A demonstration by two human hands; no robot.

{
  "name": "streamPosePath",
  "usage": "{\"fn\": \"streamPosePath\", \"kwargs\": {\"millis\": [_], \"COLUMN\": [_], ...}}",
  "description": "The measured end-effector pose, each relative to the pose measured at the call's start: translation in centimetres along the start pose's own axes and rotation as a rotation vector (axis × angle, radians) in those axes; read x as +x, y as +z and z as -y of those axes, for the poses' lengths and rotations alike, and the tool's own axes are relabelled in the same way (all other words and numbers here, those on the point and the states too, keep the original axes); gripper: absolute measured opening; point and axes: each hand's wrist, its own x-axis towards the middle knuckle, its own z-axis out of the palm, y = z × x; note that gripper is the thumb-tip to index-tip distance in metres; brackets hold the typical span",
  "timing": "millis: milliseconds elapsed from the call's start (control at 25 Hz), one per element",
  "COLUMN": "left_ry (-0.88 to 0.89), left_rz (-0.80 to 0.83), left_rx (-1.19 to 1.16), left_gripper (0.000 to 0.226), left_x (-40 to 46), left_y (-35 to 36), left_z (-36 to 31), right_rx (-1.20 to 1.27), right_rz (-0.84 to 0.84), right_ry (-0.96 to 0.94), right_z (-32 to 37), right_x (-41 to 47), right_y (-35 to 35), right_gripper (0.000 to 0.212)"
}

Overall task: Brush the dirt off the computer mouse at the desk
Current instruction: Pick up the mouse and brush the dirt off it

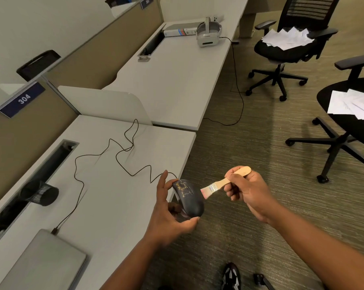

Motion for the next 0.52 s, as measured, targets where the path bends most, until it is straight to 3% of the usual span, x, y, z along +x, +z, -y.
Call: {"fn": "streamPosePath", "kwargs": {"millis": [120, 280, 520], "left_ry": [-0.038, -0.079, -0.116], "left_rz": [0.037, 0.088, 0.113], "left_rx": [-0.025, -0.05, -0.062], "left_gripper": [0.142, 0.145, 0.148], "left_x": [0.2, 0.6, 0.9], "left_y": [0.0, -0.1, -0.1], "left_z": [0.2, 0.3, 0.4], "right_rx": [0.225, 0.184, 0.091], "right_rz": [0.057, 0.196, 0.047], "right_ry": [0.057, 0.124, 0.116], "right_z": [0.5, 0.6, 0.4], "right_x": [-0.1, -0.2, 0.5], "right_y": [0.4, 1.2, 0.9], "right_gripper": [0.012, 0.012, 0.009]}}
